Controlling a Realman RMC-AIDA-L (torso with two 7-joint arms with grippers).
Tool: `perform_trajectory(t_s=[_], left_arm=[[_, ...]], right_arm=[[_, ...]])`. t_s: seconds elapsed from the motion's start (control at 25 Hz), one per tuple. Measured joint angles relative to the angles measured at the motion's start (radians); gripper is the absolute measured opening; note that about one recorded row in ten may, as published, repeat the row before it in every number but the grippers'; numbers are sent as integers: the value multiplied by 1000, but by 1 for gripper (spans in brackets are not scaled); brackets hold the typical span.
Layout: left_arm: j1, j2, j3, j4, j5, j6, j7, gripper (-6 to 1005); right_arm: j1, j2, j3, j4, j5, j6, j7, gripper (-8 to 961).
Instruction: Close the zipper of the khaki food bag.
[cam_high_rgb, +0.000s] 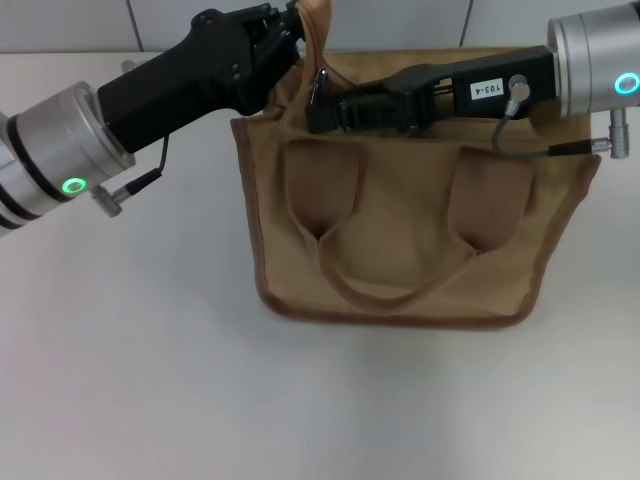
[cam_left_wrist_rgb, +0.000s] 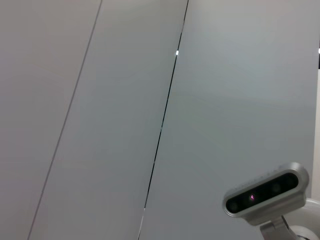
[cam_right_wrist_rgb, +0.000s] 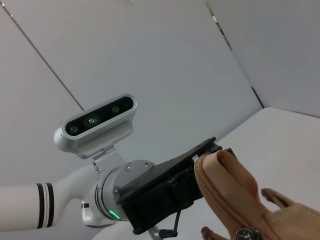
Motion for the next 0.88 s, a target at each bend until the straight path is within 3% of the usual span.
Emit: perform_trajectory(t_s=[0.88], left_arm=[[-2, 0, -6, -75, -63, -31, 37, 59]], right_arm=[[-51, 5, -3, 14, 104, 46, 2, 283]])
